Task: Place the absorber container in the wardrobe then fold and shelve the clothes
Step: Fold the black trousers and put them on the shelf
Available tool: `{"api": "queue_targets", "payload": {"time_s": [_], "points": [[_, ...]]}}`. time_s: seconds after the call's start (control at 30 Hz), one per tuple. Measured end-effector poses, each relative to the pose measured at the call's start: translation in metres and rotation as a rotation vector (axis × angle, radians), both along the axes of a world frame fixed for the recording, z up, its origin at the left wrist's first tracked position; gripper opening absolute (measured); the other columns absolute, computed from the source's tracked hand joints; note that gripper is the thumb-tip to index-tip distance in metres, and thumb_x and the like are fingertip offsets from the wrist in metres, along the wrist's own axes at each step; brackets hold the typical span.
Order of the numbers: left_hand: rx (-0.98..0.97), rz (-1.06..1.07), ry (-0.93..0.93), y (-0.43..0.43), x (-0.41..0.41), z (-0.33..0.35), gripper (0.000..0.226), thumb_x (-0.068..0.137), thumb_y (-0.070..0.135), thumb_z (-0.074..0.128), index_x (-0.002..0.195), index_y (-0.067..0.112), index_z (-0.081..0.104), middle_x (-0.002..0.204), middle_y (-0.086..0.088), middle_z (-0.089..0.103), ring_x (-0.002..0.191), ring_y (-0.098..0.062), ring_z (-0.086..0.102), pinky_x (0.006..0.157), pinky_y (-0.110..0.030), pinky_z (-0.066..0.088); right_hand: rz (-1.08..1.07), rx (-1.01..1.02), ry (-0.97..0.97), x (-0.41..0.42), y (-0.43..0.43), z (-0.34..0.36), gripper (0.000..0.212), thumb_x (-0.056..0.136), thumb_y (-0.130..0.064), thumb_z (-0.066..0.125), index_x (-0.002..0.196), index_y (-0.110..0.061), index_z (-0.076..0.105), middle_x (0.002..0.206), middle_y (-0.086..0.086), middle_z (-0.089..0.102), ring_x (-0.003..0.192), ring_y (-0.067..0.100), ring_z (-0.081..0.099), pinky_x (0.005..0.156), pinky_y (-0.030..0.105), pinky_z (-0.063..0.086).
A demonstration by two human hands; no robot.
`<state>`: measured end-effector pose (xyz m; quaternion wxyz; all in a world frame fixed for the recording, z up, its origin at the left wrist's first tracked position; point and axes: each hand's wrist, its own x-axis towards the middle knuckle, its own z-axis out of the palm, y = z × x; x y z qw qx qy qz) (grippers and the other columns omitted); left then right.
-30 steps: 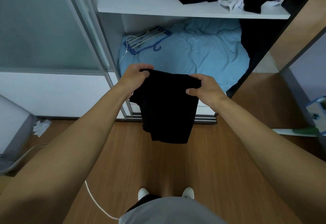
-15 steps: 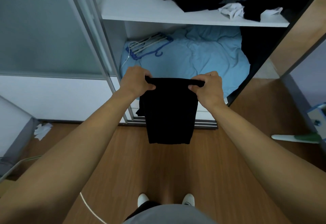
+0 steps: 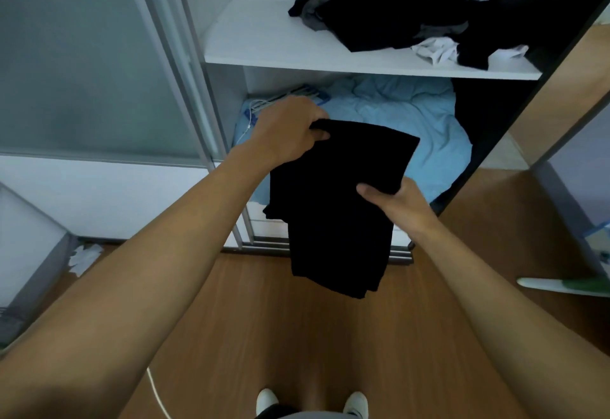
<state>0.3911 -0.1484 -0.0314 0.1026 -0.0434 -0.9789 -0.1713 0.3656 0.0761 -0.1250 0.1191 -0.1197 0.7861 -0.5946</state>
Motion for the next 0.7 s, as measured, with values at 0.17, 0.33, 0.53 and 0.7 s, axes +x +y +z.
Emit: {"api": "queue_targets", "payload": {"time_s": [0.17,0.33,0.53,0.7], "points": [[0.073,0.127,0.356,-0.002,-0.002,-0.003,0.032,0.089,0.031,0.069,0.119,0.023,0.067,0.12,0.002,0.067,0.117,-0.022,0.058,0.105,-0.042,0.04,0.033,-0.153,-0.153,0.001,-0.005,-0.006,0.026,0.097,-0.029,0.063,0.118,-0.015,0.07,0.109,0.006,0.076,0.104,0.021,0.071,0.094,0.03,0.054],[0.803,0.354,0.157,-0.026,0.014,-0.045,0.111,0.07,0.047,0.087,0.155,0.023,0.019,0.158,0.002,0.029,0.141,-0.01,0.03,0.113,-0.028,0.025,0.113,-0.559,-0.443,-0.008,-0.014,0.022,0.039,0.093,-0.034,0.064,0.127,-0.015,0.067,0.119,0.002,0.073,0.107,0.019,0.07,0.091,0.029,0.057],[1.256,0.266,-0.38,-0.042,0.039,-0.116,0.097,0.065,0.063,0.078,0.145,0.018,0.045,0.136,0.001,0.062,0.131,-0.018,0.053,0.111,-0.029,0.038,0.271,-0.606,-0.695,-0.019,-0.016,0.033,0.042,0.084,-0.047,0.069,0.112,-0.017,0.077,0.098,-0.001,0.052,0.084,0.016,0.046,0.08,0.028,0.034],[1.35,0.352,-0.335,-0.038,0.047,-0.129,0.115,0.057,0.078,0.072,0.15,0.02,0.036,0.15,0.002,0.048,0.142,-0.017,0.038,0.123,-0.04,0.02,0.288,-0.734,-0.774,-0.021,-0.018,0.029,0.046,0.085,-0.044,0.071,0.121,-0.015,0.072,0.111,0.0,0.064,0.098,0.018,0.06,0.105,0.032,0.037]]}}
